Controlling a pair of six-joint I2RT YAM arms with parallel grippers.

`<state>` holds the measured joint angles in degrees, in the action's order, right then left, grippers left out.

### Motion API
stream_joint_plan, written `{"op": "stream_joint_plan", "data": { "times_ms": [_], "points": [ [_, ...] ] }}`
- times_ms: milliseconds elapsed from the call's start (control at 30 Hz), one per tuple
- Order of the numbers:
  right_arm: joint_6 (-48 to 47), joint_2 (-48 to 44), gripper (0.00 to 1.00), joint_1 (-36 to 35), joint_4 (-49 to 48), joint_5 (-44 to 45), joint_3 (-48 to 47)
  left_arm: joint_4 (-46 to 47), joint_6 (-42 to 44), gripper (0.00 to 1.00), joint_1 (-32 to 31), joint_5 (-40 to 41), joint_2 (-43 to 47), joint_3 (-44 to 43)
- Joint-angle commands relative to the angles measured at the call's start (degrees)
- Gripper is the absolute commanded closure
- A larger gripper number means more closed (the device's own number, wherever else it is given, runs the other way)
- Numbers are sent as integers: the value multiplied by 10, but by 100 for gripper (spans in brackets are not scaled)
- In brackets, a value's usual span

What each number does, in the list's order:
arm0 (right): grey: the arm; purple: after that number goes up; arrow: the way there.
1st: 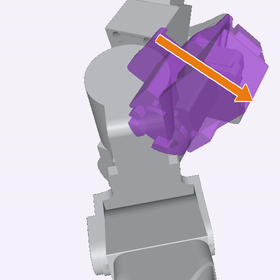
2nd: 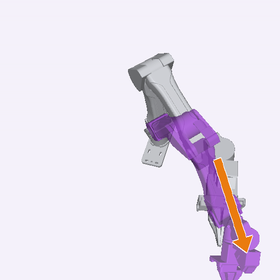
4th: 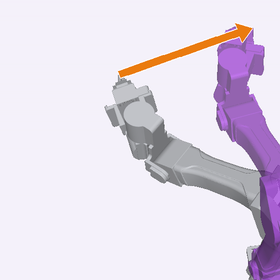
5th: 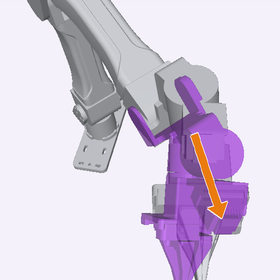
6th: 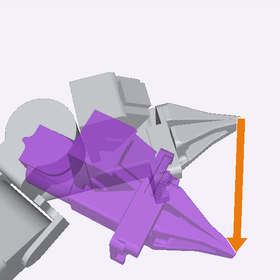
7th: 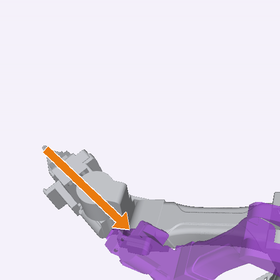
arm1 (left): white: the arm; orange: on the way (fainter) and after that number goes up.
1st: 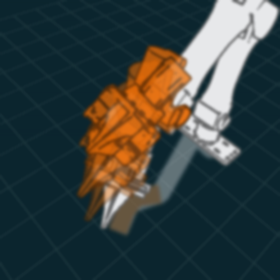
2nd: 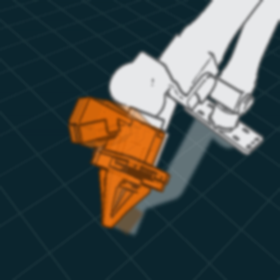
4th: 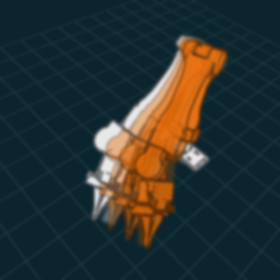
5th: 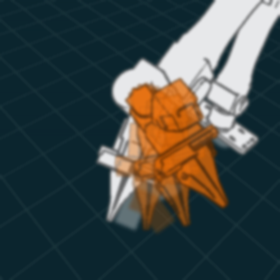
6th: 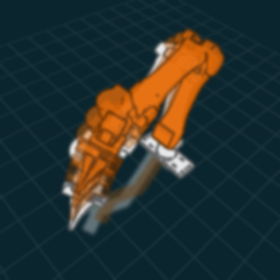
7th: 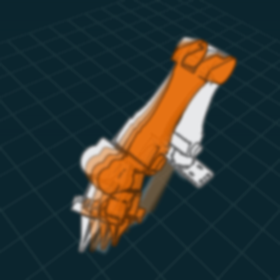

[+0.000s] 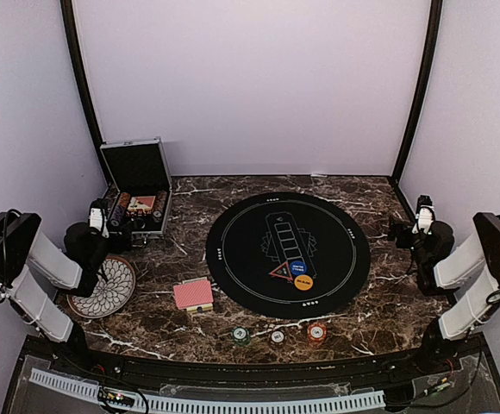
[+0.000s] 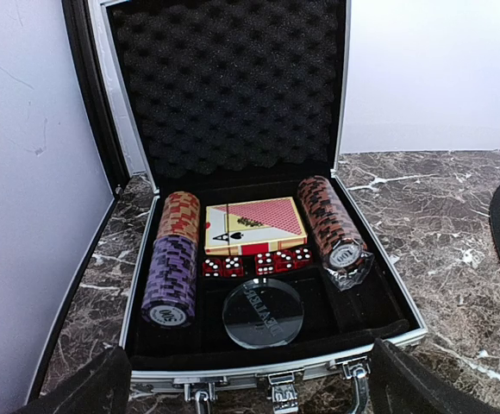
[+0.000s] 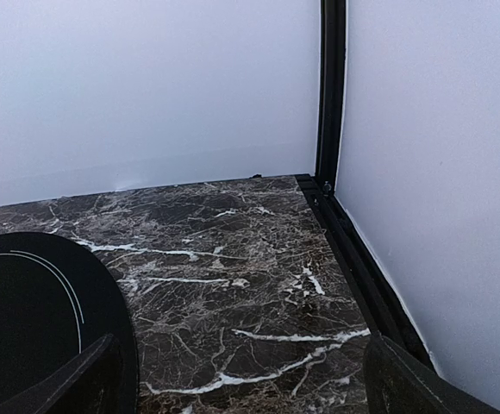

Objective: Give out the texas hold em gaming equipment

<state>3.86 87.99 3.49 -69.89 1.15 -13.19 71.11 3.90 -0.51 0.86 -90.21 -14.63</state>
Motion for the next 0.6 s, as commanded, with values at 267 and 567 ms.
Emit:
{"op": "stream_joint_plan", "data": {
  "times_ms": [267,567],
  "points": [
    [-3,6,2,3,-26,0,-10,-37,23,1,3,-59,18,-29],
    [25,-76,1,-3,223,90,-121,-274,79,1,3,-128,90,-122]
  ]
}}
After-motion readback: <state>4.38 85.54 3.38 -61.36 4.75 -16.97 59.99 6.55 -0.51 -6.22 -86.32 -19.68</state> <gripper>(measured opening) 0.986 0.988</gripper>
